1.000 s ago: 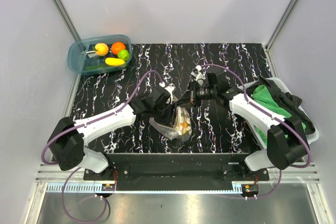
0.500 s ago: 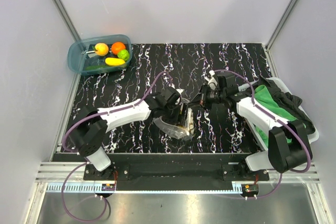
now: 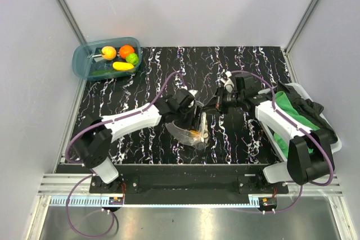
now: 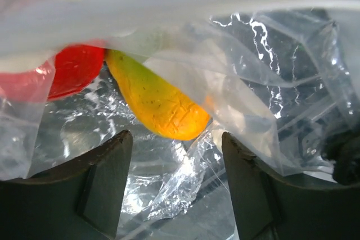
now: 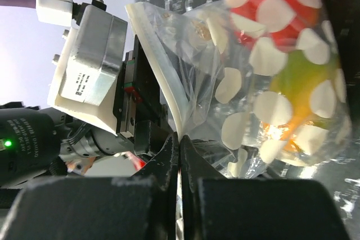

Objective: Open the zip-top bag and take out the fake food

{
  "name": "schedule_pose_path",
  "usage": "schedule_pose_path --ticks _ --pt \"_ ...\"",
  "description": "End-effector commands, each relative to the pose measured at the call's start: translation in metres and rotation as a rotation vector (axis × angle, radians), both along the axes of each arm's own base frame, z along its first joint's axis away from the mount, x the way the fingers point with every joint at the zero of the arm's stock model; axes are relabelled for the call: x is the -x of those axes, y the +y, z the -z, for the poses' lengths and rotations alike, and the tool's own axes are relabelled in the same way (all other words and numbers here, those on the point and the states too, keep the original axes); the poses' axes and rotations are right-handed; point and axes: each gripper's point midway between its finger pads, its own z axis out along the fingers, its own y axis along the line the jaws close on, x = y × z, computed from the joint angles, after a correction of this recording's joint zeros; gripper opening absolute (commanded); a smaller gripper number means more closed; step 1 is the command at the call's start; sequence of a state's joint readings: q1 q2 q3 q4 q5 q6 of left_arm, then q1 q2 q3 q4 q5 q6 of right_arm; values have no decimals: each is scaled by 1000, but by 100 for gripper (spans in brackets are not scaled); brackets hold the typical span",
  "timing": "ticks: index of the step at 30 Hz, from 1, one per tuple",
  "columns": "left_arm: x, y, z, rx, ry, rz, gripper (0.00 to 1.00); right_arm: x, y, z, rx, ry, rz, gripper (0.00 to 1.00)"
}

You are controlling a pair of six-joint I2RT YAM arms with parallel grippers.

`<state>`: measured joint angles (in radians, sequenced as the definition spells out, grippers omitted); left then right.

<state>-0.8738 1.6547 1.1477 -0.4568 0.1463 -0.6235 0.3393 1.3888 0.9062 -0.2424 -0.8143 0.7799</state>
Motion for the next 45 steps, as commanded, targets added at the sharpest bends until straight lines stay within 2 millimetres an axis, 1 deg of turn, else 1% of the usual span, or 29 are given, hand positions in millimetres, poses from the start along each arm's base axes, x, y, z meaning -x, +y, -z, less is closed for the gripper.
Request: schedule_pose_path --ticks 1,2,3,4,6,7,10,11,13,14,16,17,20,21,23,25,27,28,32,33,34,36,37,40,41,42,43,44,45 --pt "-18 28 -17 -45 -105 -84 69 32 32 -63 -201 -5 -223 0" --pt "-17 37 -13 -59 -97 -94 69 32 36 -66 -212 0 -244 0" --pt "-17 40 -15 -62 -100 -95 69 38 43 -68 -224 19 -268 0" --pt "-17 45 -19 -65 -112 -97 69 36 48 -73 -247 -4 -282 0" --pt "-14 52 -21 -85 -114 -98 70 38 54 -80 -289 40 -292 0" --pt "-16 55 -25 -87 -131 -118 74 34 57 -89 -326 -23 -302 0" --pt "-15 56 -23 -87 -123 -125 76 32 57 -85 -342 -1 -285 0" --pt "-15 56 -17 -98 -110 -125 77 33 57 -78 -337 16 -280 0" --pt "-16 52 -14 -101 -94 -119 76 32 54 -72 -337 26 -275 0" --pt "-13 46 -7 -96 -62 -98 73 32 50 -68 -335 36 -263 0" --pt "-13 38 -3 -84 -46 -84 68 31 44 -70 -337 27 -249 0" --pt "-13 35 3 -89 -33 -74 65 29 39 -68 -336 28 -236 0" --pt "-14 27 10 -80 -12 -69 64 30 34 -65 -332 35 -226 0" --pt "-13 24 15 -81 3 -64 66 31 33 -65 -332 32 -225 0" --pt "-14 18 20 -70 16 -68 70 33 32 -63 -329 34 -220 0" --pt "-13 17 34 -96 37 -65 71 33 31 -64 -327 32 -218 0" --pt "-13 16 43 -111 49 -58 71 34 30 -64 -326 29 -218 0" --pt "-12 17 51 -128 61 -51 70 33 29 -65 -326 28 -214 0" --pt "-6 20 67 -150 76 -35 73 31 25 -68 -321 10 -208 0" --pt "-1 24 73 -155 88 -30 73 31 24 -67 -318 13 -205 0" --pt "1 26 77 -160 93 -24 72 30 24 -66 -317 15 -200 0" --pt "4 29 77 -163 87 -7 65 31 22 -63 -312 16 -200 0" --pt "3 30 73 -161 72 -4 51 30 21 -61 -307 17 -196 0" --pt "-4 32 47 -143 -1 11 37 33 19 -52 -267 13 -190 0" --pt "-7 29 29 -115 -41 19 31 32 18 -48 -252 -28 -200 0" --pt "-10 28 19 -107 -73 37 28 38 15 -39 -223 26 -193 0" --pt "-11 28 9 -104 -96 43 26 37 14 -36 -205 17 -186 0" --pt "-11 27 -1 -94 -118 48 18 38 12 -32 -188 -6 -191 0" --pt "-12 27 -16 -73 -157 57 17 40 10 -28 -169 12 -188 0"
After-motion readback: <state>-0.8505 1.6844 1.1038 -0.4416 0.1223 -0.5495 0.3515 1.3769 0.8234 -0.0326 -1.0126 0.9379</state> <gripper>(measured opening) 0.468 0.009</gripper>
